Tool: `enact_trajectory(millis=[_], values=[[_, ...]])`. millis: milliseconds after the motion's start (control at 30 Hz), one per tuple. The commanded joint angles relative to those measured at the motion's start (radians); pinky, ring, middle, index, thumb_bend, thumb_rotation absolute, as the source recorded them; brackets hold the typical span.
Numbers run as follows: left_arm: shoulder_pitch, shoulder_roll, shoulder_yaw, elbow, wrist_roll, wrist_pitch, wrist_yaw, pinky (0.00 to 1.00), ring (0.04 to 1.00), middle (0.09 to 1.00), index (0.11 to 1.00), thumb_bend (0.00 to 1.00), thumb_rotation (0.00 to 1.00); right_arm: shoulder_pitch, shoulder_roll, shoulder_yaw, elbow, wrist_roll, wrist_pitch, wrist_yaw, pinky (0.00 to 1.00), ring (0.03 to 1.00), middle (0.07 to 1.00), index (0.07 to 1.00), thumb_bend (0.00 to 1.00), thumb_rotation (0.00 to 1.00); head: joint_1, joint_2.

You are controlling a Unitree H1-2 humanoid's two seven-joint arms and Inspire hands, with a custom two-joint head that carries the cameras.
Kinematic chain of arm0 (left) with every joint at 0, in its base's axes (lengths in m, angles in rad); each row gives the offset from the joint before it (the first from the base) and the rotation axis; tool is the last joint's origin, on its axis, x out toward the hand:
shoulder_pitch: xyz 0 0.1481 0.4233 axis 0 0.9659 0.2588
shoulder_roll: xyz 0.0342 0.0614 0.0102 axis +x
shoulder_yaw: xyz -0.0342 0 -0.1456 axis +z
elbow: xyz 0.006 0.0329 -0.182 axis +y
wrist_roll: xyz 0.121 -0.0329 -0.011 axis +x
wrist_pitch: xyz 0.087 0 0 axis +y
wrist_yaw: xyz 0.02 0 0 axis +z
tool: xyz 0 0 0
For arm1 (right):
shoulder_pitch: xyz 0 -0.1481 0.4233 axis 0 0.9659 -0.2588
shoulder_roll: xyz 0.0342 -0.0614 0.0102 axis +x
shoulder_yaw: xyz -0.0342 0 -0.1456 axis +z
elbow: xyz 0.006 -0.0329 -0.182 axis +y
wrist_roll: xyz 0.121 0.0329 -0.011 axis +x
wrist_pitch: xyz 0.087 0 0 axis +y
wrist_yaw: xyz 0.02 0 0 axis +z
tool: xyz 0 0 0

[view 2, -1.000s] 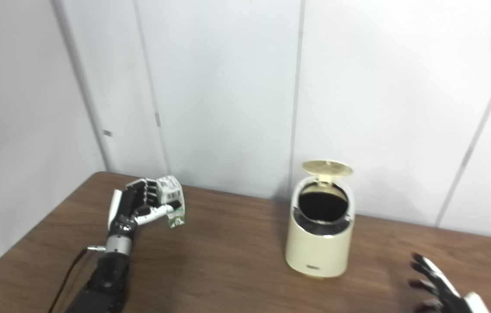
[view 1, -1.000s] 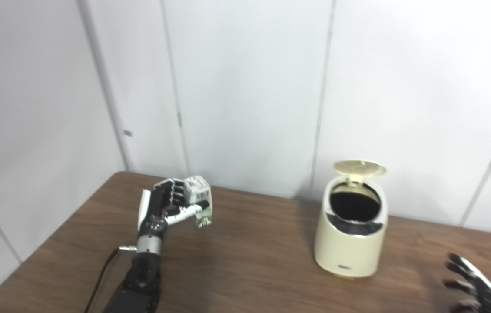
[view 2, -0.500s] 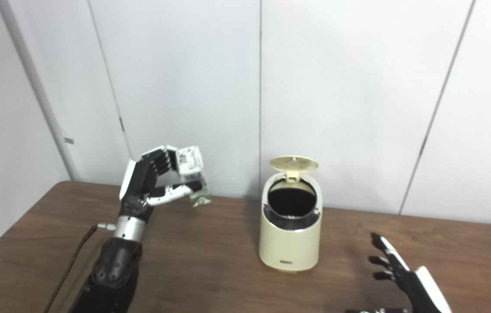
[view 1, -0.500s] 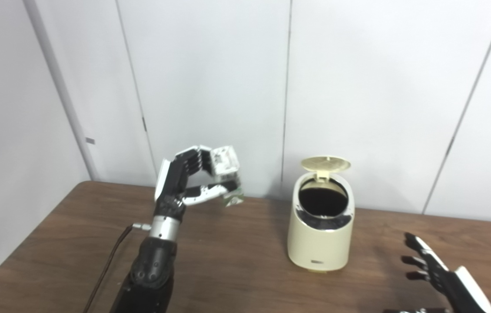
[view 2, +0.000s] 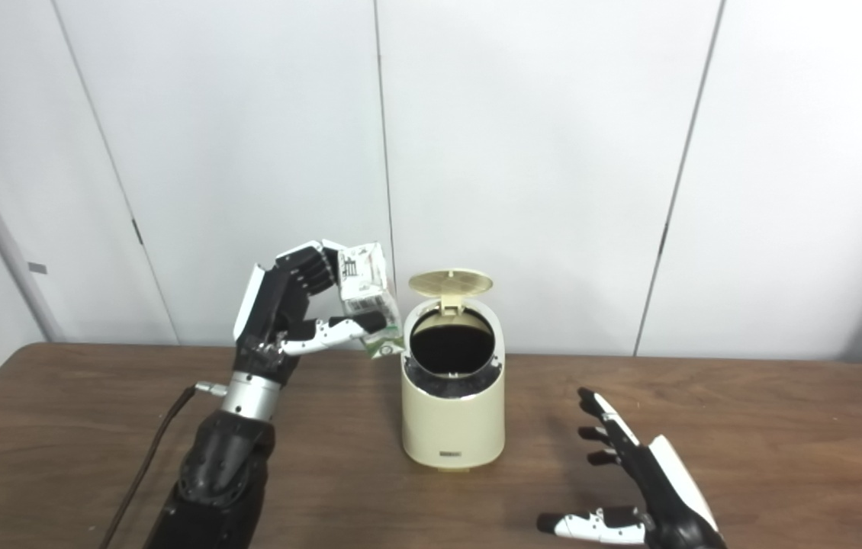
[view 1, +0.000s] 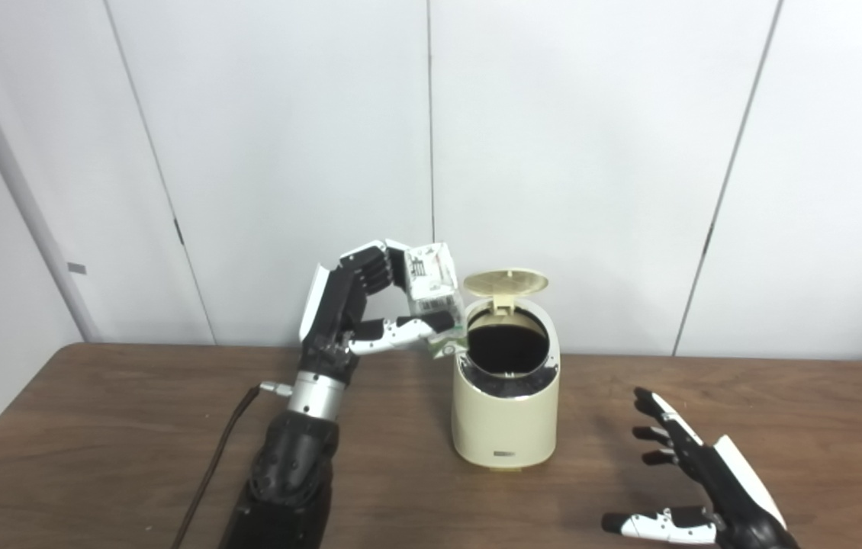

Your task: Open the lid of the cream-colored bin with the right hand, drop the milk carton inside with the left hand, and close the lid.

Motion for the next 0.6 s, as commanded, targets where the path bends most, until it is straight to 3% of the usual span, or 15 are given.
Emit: enact_trajectory(millis=[0, 567], values=[[-0.076, -0.014, 0.003, -0.013, -0.017, -0.032, -0.013, 0.41, 0.442, 0.489, 0.506, 0.5, 0.0, -0.034, -0.005, -0.008, -0.024, -0.005, -0.016, -0.017, 0.74, 0.855, 0.942, 0.956, 0.76, 0.21, -0.003, 0.001], [-0.11, -0.086, 0.008, 0.047, -0.015, -0.032, -0.071, 0.43, 0.443, 0.491, 0.499, 0.5, 0.0, -0.024, 0.004, -0.008, -0.048, -0.016, -0.001, -0.019, 0.76, 0.855, 0.946, 0.958, 0.76, 0.22, -0.027, 0.013]])
